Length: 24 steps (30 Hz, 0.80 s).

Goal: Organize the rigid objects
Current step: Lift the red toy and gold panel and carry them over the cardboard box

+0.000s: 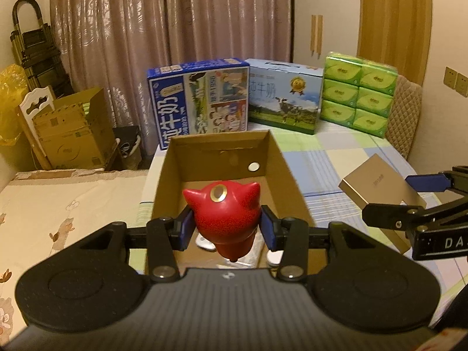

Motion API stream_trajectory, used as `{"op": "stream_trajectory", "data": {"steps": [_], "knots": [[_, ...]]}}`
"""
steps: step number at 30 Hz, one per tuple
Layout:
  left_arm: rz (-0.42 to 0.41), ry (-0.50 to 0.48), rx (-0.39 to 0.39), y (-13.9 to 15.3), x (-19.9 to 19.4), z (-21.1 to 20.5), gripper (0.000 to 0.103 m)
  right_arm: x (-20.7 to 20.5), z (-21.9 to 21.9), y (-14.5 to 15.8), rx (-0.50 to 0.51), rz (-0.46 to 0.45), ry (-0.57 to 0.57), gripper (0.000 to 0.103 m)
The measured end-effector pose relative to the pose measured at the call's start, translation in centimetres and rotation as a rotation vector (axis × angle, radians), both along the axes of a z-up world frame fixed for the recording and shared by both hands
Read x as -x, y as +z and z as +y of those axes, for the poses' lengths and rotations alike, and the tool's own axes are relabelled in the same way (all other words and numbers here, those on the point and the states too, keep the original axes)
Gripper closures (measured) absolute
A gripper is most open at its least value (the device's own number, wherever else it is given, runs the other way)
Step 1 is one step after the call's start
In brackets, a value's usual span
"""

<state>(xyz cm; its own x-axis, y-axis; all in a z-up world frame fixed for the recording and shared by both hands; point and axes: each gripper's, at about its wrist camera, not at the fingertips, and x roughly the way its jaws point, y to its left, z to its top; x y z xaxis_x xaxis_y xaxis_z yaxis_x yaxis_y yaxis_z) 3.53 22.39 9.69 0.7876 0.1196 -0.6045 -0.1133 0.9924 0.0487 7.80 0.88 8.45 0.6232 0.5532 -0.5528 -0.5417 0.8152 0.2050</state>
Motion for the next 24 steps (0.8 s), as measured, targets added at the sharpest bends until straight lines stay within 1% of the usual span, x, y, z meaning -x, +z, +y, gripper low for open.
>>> {"op": "stream_trajectory", "data": {"steps": [9,24], "knots": [[0.030,0.015,0.007,-1.2,-0.2,1.8,0.062,-0.6,2.9,-0.7,0.009,0.013,0.041,0.017],[0.075,0.020,0.021,-3.2,-1.4,3.2,0.062,-1.5,4.9,-1.9,0.026,0.035,0.064,0.017]]}}
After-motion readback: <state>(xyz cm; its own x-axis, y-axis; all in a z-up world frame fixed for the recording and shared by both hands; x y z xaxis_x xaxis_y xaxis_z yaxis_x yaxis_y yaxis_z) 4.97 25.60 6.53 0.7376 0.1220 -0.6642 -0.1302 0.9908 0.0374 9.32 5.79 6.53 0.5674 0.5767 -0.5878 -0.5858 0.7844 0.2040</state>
